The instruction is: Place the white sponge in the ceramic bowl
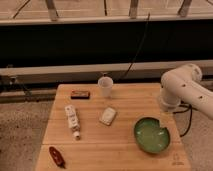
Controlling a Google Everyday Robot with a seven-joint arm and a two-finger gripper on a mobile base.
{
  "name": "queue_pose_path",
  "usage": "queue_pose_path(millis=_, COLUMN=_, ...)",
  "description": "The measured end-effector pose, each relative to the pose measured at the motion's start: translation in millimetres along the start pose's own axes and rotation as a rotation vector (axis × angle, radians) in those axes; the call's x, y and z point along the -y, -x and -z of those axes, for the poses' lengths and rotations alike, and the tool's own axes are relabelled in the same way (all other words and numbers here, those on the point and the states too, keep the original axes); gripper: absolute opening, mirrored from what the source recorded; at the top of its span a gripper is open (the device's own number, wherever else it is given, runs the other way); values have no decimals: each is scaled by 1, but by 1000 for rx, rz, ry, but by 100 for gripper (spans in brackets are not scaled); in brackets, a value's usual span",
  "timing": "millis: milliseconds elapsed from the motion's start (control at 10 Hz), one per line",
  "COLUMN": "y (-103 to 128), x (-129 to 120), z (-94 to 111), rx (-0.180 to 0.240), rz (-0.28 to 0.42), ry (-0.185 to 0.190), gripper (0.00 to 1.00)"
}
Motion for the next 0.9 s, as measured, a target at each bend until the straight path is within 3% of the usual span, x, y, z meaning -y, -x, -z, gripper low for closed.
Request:
queue_pose_path(millis=200, y=30, x=7, z=-5, rx=-16, rz=52, ry=-3, gripper=80)
queue_pose_path(millis=600, y=54, x=14, z=-15, rx=-29, rz=133, ry=-12, gripper=80)
queue_pose_path(millis=900, y=89, x=22, z=-24, rx=-36, rz=214, ry=-18, gripper=80)
